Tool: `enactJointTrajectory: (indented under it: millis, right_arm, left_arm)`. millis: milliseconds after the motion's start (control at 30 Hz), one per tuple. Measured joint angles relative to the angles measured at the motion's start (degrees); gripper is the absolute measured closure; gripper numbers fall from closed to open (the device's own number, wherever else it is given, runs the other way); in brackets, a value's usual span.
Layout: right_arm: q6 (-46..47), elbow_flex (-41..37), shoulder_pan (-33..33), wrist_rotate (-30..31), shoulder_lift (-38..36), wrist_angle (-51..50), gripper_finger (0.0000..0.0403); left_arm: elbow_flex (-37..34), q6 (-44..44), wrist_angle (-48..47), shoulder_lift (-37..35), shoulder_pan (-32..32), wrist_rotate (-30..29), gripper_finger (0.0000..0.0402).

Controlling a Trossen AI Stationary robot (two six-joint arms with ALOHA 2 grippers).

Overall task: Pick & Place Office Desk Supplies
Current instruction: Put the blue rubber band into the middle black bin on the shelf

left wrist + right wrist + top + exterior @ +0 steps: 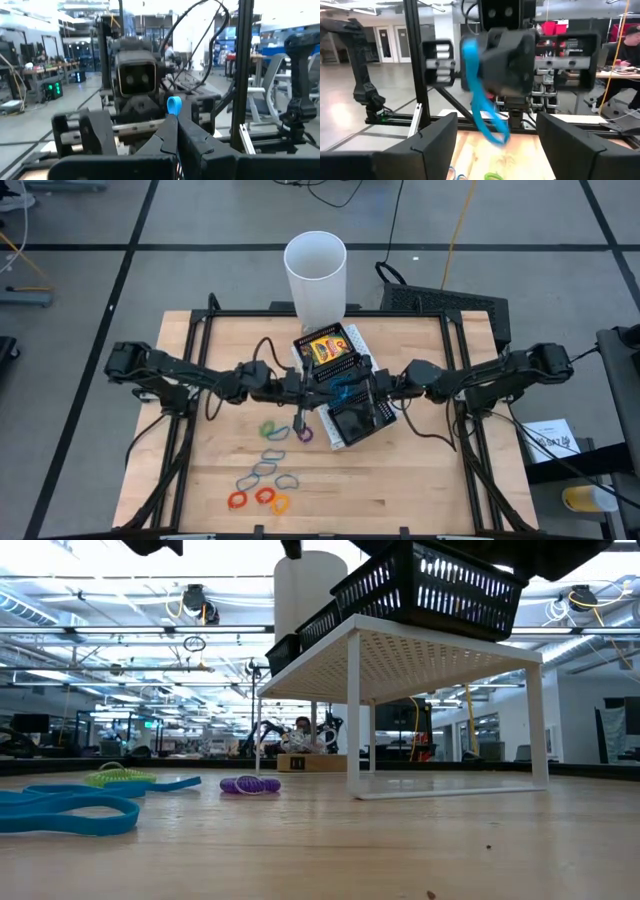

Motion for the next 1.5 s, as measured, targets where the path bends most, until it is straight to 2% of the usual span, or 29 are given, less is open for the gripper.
enactJointTrajectory:
  millis: [200,400,833,933,1033,1233,1367,1500]
  right_arm:
    - [-0.04,0.02,0.03,-0.2,1.97,3.77,0.0166]
    - [-0.15,0.02,-0.01,-0.02,3.38,4.37,0.0211]
    - [-1.46,0.02,-0.07,-0.2,3.32,4.36,0.0383]
    - [-1.46,0.02,-0.07,-0.2,3.32,4.34,0.0397]
    - [-1.46,0.02,-0.07,-0.21,3.32,4.21,0.0397]
    - [-1.27,0.02,-0.1,-0.22,3.3,3.81,0.04]
    - [-1.01,-0.04,-0.8,-0.32,1.91,1.19,0.0401]
    - [0.15,-0.04,-2.8,-0.28,-2.09,-5.16,0.0401]
  left_arm:
    - [0.51,-0.65,0.48,1.71,0.81,-0.02,0.0397]
    - [0.51,-1.41,0.47,1.71,1.05,-0.04,0.0393]
    - [0.49,-1.37,0.29,1.71,1.01,-0.09,0.0395]
    - [0.49,-1.6,0.29,1.71,1.01,-0.17,0.0396]
    - [0.49,-3.23,0.53,1.71,0.96,-2.5,0.0371]
    - [0.46,-3.31,0.35,1.4,0.59,-5.2,0.0265]
    - [0.42,-2.76,-4.9,-1.93,0.52,-5.96,0.0199]
    - [0.43,-2.66,-15.16,-7.33,0.55,-6.2,0.016]
